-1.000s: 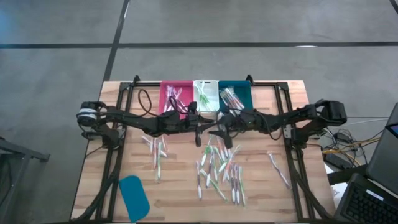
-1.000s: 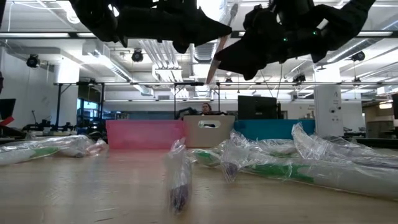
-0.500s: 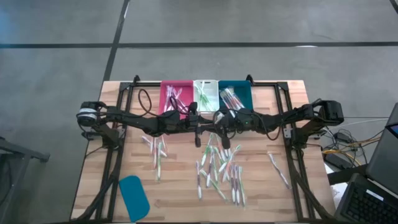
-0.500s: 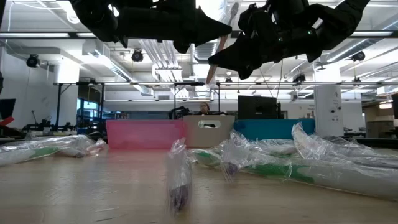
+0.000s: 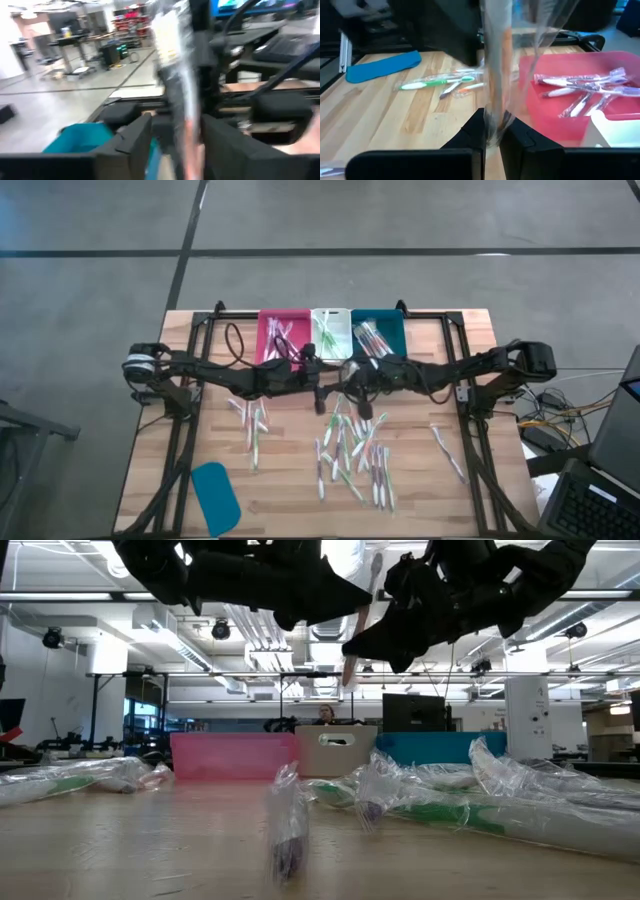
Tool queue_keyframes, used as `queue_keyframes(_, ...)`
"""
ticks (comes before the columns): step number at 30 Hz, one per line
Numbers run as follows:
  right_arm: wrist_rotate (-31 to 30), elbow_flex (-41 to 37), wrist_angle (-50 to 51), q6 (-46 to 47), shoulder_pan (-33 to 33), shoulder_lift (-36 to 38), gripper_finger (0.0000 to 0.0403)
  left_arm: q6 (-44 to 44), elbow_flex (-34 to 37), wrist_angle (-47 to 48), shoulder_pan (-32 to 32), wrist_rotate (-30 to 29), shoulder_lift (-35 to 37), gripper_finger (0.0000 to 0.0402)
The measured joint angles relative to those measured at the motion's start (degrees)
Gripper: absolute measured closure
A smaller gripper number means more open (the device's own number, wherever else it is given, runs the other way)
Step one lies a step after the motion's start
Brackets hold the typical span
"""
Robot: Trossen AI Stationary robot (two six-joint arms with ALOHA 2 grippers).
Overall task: Pick & Place Toothbrushes
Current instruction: Put the orange toothbrush into the blue bin
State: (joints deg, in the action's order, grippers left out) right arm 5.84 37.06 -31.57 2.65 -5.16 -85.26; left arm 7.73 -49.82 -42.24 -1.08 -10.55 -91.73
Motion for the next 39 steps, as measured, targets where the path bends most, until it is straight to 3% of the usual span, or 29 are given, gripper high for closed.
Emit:
queue_keyframes(5,-5.9,0.9,10.4,-0.8,-0.2,5.3,0.0379,2.8,0.0,5.4,0.0,-6.9,2.2,0.0178)
queue_keyframes(9,-14.4,5.4,27.5,-1.3,-1.6,10.4,0.0379,2.9,0.1,9.2,0.0,-11.3,4.7,0.0171)
queue_keyframes(13,-16.8,12.6,44.9,-0.1,-4.5,12.3,0.0379,2.9,0.3,10.7,0.0,-12.9,6.4,0.0173)
queue_keyframes(23,-17.6,29.6,72.1,6.2,-15.8,7.0,0.0379,-0.2,0.3,21.3,0.0,-17.5,11.5,0.0174)
queue_keyframes(30,-14.4,37.9,81.4,6.5,-22.6,-0.5,0.0373,-5.1,0.3,29.2,0.0,-18.0,15.0,0.0174)
queue_keyframes(39,-7.6,41.1,90.2,6.7,-28.6,-10.1,0.0371,-6.4,0.4,32.6,0.0,-18.0,16.2,0.0174)
